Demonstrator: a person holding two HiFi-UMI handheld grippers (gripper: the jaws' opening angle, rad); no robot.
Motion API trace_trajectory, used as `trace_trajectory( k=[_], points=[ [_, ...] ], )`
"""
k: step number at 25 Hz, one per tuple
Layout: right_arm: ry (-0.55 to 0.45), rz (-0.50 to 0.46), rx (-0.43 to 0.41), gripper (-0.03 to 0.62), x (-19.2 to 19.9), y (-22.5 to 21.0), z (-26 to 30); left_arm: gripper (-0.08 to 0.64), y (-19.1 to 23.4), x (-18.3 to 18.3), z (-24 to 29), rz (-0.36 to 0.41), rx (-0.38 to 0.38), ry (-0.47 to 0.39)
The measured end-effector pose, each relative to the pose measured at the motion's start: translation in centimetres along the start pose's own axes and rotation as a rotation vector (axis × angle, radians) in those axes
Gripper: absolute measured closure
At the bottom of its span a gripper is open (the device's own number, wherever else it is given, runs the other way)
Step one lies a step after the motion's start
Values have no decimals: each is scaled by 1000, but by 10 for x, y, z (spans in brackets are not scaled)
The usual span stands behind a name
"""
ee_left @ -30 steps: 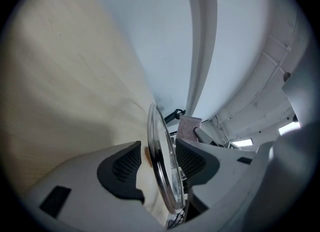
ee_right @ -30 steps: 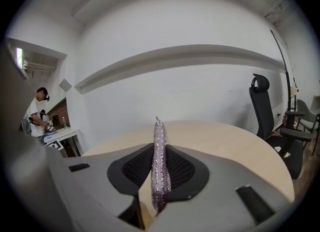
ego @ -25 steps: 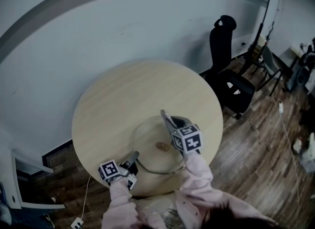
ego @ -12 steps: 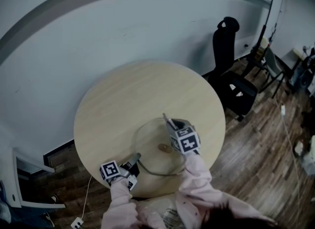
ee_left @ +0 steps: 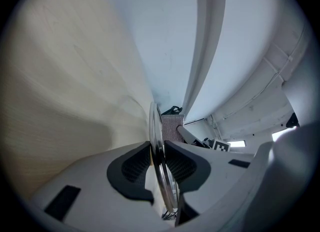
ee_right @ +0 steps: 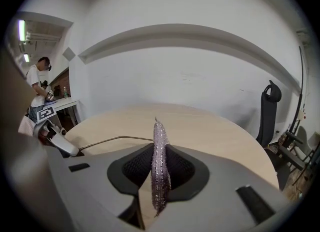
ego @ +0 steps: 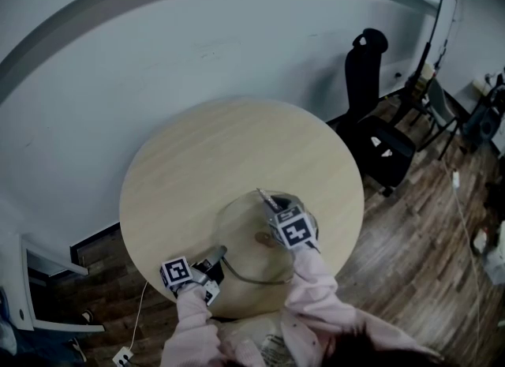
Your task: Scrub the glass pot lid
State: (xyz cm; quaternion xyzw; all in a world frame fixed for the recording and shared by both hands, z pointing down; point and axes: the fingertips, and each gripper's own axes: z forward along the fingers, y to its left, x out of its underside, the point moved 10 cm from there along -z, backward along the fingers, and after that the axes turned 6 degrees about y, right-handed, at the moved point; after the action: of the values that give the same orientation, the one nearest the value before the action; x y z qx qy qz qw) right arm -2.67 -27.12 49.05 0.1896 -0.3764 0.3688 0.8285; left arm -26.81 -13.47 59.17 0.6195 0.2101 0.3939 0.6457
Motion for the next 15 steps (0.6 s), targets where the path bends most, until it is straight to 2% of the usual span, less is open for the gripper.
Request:
trace_trajectory(
  k=[3,6,10,15],
  points=[
    [10,-10,1,508,-3,1,2,479,-2,-1,1,-18,0,11],
    [10,-7,-6,508,-4,4,4,479,0,-3,-1,-5,5,4],
    [17,-16,-14,508,-4,8,8,479,1,-1,-1,-38,14,7],
    [25,-33,-32,509,-6,12,9,480,-1,-3,1,-21,18,3]
  ],
)
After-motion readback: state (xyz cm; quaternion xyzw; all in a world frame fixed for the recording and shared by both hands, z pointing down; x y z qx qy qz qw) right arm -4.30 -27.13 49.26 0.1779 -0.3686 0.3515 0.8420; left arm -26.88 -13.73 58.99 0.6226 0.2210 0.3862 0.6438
